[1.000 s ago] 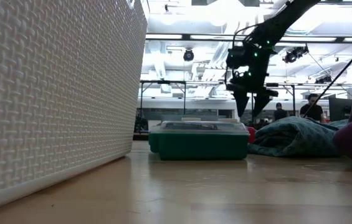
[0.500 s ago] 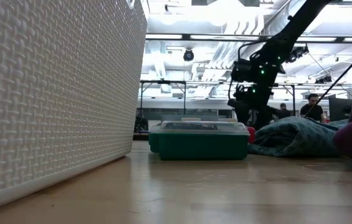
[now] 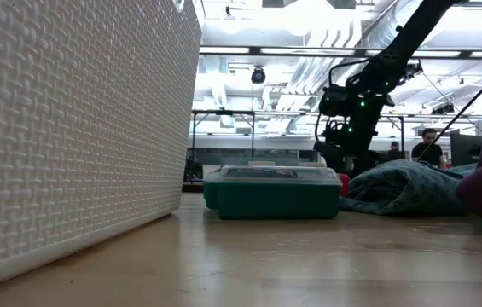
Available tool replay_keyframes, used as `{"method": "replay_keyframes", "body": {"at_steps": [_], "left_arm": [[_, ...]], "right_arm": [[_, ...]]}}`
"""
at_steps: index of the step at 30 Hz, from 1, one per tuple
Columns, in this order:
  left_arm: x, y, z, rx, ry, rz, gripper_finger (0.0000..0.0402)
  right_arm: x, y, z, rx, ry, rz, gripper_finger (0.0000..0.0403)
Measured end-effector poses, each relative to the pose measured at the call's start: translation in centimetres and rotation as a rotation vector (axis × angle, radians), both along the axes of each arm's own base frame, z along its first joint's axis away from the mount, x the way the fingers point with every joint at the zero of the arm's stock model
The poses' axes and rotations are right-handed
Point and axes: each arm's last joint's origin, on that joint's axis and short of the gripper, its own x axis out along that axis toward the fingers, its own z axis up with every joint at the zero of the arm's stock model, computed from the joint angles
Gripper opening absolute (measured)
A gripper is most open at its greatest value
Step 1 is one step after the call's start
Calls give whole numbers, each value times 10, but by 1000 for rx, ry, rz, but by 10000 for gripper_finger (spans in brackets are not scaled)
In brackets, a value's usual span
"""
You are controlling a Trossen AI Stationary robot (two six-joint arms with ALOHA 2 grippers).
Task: Pick & place medical supplies in basket/bin
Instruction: Put the blue bandage into the black bin
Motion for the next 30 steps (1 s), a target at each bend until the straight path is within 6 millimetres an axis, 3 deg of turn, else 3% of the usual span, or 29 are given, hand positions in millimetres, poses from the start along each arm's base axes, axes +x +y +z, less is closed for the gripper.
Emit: {"method": "replay_keyframes", "body": {"at_steps": [6, 16, 30], "left_arm": [[0, 0, 0, 0, 0, 0, 216], [0, 0, 0, 0, 0, 0, 216], [0, 0, 0, 0, 0, 0, 216]], "right_arm": [[0, 0, 0, 1, 1, 0, 290], [0, 1, -1, 12, 10, 4, 230], [4, 5, -1, -6, 27, 10, 195]]}}
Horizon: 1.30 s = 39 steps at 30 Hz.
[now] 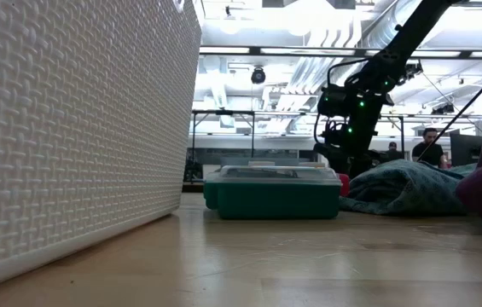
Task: Pick & place medical supplies in basket/bin
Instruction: Put the blue bandage into the black bin
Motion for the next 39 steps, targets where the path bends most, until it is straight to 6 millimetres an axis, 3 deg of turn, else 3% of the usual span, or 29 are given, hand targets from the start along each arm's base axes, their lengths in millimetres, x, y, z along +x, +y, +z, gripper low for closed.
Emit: {"method": "replay_keyframes", "body": {"at_steps": [9, 16, 28, 39], "left_arm": [[0, 0, 0, 0, 0, 0, 216], [0, 0, 0, 0, 0, 0, 216], [0, 0, 0, 0, 0, 0, 216], [0, 0, 0, 0, 0, 0, 216]], "right_arm": [[0, 0, 0, 0, 0, 0, 149], [0, -1, 4, -14, -15, -1, 145], [-13, 14, 79, -228, -198, 21, 146], [2, 32, 93, -296, -256, 127, 146]]}}
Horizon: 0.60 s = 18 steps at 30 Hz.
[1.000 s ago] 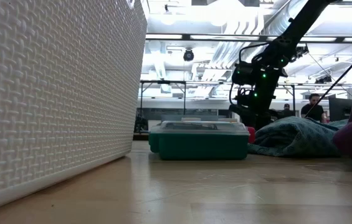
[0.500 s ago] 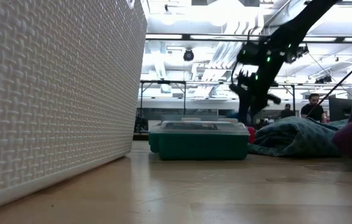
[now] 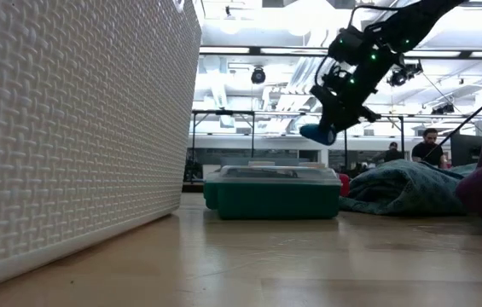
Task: Pick & place medical supplies in basket/bin
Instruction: Put the blue bandage into the black bin
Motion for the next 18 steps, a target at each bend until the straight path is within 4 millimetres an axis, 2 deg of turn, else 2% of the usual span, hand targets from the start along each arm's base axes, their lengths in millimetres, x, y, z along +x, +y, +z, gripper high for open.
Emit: {"method": "replay_keyframes", "body": {"at_steps": [7, 11, 18], "left_arm": [[0, 0, 0, 0, 0, 0, 216], [0, 0, 0, 0, 0, 0, 216], [0, 0, 0, 0, 0, 0, 216]], "right_arm": [[30, 16, 12, -151, -104, 100, 146], [50, 24, 8, -205, -121, 108, 146], [91, 18, 2, -203, -105, 139, 146]]}}
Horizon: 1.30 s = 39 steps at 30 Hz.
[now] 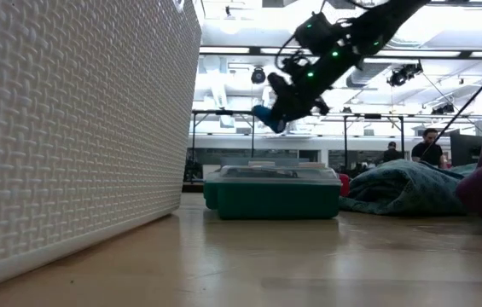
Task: Pick & place medical supplies in basket/bin
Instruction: Put the blue bandage into the black bin
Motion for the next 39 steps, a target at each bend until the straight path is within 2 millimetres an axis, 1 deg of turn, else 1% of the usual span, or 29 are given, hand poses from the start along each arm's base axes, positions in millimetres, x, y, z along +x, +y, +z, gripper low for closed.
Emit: {"method": "replay_keyframes", "body": {"at_steps": [6, 9, 13, 20, 24, 31, 39], "left_arm": [[0, 0, 0, 0, 0, 0, 216], [0, 0, 0, 0, 0, 0, 216], [0, 0, 0, 0, 0, 0, 216], [0, 0, 0, 0, 0, 0, 216], [0, 0, 0, 0, 0, 0, 216], [0, 0, 0, 0, 0, 0, 216], [0, 0, 0, 0, 0, 0, 216]], "right_arm": [[28, -14, -4, 10, 71, 25, 146], [39, -20, -12, 32, 134, 66, 146], [45, -24, -25, 61, 212, 119, 146], [39, -25, -35, 61, 369, 200, 146], [34, -26, -38, 48, 436, 296, 146], [33, -26, -38, 12, 473, 343, 146], [34, -24, -38, 14, 478, 351, 147]]}}
